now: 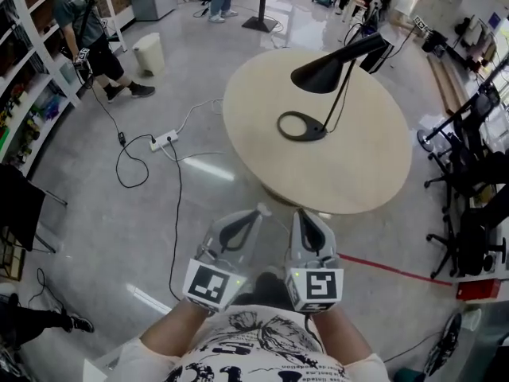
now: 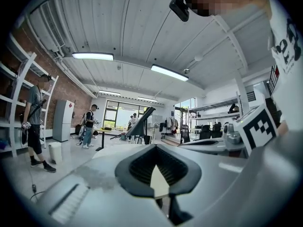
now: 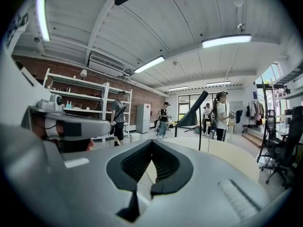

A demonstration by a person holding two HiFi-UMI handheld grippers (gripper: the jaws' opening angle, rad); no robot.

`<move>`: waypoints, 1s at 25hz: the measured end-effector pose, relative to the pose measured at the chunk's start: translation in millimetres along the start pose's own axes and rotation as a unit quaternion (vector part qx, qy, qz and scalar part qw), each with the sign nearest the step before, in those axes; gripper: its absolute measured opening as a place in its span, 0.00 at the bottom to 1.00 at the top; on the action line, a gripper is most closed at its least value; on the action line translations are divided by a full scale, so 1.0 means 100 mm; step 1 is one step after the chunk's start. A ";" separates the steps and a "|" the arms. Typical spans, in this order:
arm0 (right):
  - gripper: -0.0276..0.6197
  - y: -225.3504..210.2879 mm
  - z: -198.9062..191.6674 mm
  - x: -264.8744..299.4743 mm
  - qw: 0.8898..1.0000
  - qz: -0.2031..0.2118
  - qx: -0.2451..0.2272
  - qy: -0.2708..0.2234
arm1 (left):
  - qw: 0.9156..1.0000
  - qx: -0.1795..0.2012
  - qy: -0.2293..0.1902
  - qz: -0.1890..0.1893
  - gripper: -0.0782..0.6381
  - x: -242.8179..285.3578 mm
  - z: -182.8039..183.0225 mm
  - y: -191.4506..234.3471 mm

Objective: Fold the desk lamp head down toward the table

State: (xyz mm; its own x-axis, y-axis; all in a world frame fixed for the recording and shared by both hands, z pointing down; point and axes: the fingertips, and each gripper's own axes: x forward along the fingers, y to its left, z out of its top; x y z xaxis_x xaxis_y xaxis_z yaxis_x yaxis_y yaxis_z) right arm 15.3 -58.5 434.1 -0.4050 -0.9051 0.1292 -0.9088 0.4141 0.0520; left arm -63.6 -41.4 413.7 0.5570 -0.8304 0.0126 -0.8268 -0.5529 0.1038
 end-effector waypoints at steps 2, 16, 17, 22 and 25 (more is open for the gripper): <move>0.06 0.05 0.02 -0.17 1.000 0.001 -0.003 -0.003 | 1.000 -0.003 0.002 -0.004 0.11 -0.11 -0.02 -0.09; 0.06 -0.05 -0.22 -1.51 1.000 0.024 0.020 0.000 | 1.000 0.006 0.007 0.003 0.11 -0.68 -0.22 -1.22; 0.06 -0.05 -0.23 -1.62 1.000 0.022 0.019 0.000 | 1.000 0.007 0.008 0.007 0.11 -0.73 -0.25 -1.27; 0.06 -0.07 -0.24 -2.00 1.000 0.018 0.009 -0.003 | 1.000 0.010 0.004 0.017 0.11 -0.98 -0.25 -1.50; 0.05 -0.08 -0.26 -2.20 1.000 0.016 0.000 -0.005 | 1.000 0.010 0.004 0.018 0.11 -1.08 -0.26 -1.67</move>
State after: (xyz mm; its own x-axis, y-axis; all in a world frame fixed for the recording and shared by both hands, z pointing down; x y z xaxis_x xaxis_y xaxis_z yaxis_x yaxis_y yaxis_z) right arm 114.3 139.9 431.2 -0.4349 -0.8924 0.1205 -0.8954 0.4428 0.0476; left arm 16.0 142.6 420.7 0.5277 -0.8491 0.0243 -0.8475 -0.5243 0.0831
